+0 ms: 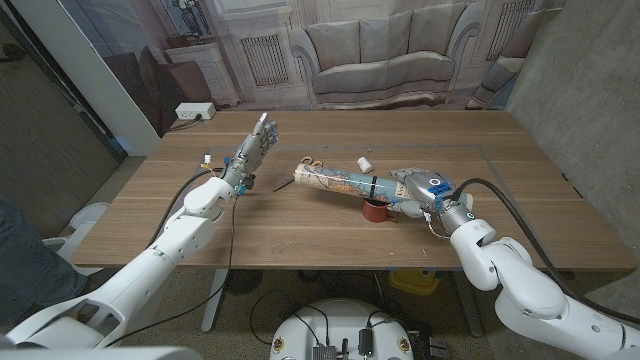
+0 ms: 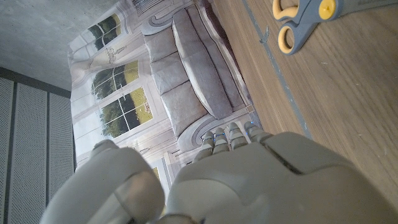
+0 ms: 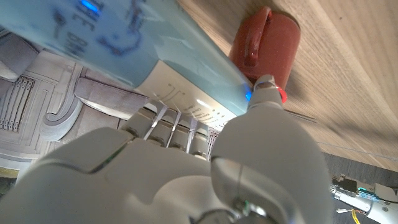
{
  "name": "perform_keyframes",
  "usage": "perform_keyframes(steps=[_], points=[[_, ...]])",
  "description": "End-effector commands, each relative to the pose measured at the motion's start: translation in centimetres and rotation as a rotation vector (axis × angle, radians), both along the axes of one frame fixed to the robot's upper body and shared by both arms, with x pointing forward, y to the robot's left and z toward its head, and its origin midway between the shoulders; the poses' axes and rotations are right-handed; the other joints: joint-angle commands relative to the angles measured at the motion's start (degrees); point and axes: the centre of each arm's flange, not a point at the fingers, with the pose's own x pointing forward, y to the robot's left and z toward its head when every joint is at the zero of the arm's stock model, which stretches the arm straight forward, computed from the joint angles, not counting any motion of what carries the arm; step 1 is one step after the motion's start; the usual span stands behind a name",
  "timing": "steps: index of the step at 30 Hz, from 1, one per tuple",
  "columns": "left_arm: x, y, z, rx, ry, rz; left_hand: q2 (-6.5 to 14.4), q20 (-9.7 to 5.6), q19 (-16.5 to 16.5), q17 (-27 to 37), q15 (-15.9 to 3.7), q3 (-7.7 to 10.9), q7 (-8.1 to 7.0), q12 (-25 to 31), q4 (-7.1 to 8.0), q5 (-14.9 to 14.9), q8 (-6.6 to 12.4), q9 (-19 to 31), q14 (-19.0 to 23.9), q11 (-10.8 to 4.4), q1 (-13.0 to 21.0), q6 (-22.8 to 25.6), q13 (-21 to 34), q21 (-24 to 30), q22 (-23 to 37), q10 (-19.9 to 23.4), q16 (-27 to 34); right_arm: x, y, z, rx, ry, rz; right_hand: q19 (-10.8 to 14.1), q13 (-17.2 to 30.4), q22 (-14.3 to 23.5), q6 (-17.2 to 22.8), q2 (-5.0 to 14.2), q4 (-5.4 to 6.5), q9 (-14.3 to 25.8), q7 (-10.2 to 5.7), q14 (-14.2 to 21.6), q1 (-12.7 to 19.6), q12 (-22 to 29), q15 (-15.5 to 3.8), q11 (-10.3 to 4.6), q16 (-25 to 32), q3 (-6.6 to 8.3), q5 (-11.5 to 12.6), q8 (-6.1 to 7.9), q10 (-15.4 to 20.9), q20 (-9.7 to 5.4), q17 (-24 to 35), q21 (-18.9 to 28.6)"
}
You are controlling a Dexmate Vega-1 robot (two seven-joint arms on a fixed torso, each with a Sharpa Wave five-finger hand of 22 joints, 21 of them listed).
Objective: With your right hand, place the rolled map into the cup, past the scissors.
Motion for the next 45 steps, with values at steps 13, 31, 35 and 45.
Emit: perform_keyframes(steps=[13, 31, 35, 45], points=[[1.2, -0.7, 0.5, -0.001, 0.000, -0.018, 0.21, 0.27, -0.12, 0.23, -0.01, -0.64, 0.00, 0.23, 0.02, 0.01, 0.12, 0.32, -0.32, -0.25, 0.27, -0.01, 0.18, 0.46, 0.20, -0.39, 0.14, -0.6, -0.3, 0.9, -0.007, 0.017, -0.013, -2.67, 0.29, 0.12, -4.04, -1.83, 0.91, 0.00, -0.07, -3.16, -3.28, 0.31, 0.04, 0.54, -0.08, -2.47, 2.04, -0.13, -3.36, 0.05, 0.12, -2.06], [1.6, -1.0, 0.6, -0.002, 0.001, -0.024, 0.32, 0.31, -0.13, 0.23, -0.04, -0.88, -0.09, 0.21, 0.02, 0.03, 0.10, 0.32, -0.34, -0.12, 0.36, -0.06, 0.18, 0.46, 0.20, -0.42, 0.13, -1.5, -0.5, 1.1, -0.005, 0.014, 0.001, -2.99, 0.29, 0.12, -3.87, -2.61, 1.74, -0.06, -0.15, -3.51, -5.23, 0.84, 0.17, 1.22, 0.23, -3.69, 2.99, 0.50, -3.44, 0.29, 0.13, -2.57], [1.7, -1.1, 0.5, -0.003, 0.004, -0.026, 0.35, 0.31, -0.13, 0.23, -0.03, -0.92, -0.07, 0.21, 0.02, 0.03, 0.10, 0.32, -0.34, -0.20, 0.38, -0.06, 0.18, 0.46, 0.20, -0.42, 0.13, -1.9, -0.5, 1.2, -0.003, 0.010, 0.010, -2.78, 0.28, 0.13, -3.55, -2.76, 2.03, -0.07, -0.32, -3.38, -5.86, 1.01, 0.08, 1.26, 0.36, -4.02, 3.24, 0.69, -3.27, 0.25, 0.14, -2.60], [1.8, -1.4, 0.3, -0.002, 0.009, -0.030, 0.40, 0.33, -0.15, 0.23, 0.06, -1.05, -0.01, 0.21, 0.02, 0.03, 0.11, 0.32, -0.35, -0.06, 0.42, -0.03, 0.18, 0.46, 0.20, -0.44, 0.13, -2.8, -0.4, 1.8, 0.005, -0.009, 0.029, -2.67, 0.27, 0.14, -3.45, -3.03, 2.55, -0.08, -0.32, -3.31, -7.00, 1.19, -0.09, 1.24, 0.48, -4.61, 3.59, 0.80, -3.13, 0.23, 0.15, -2.71]])
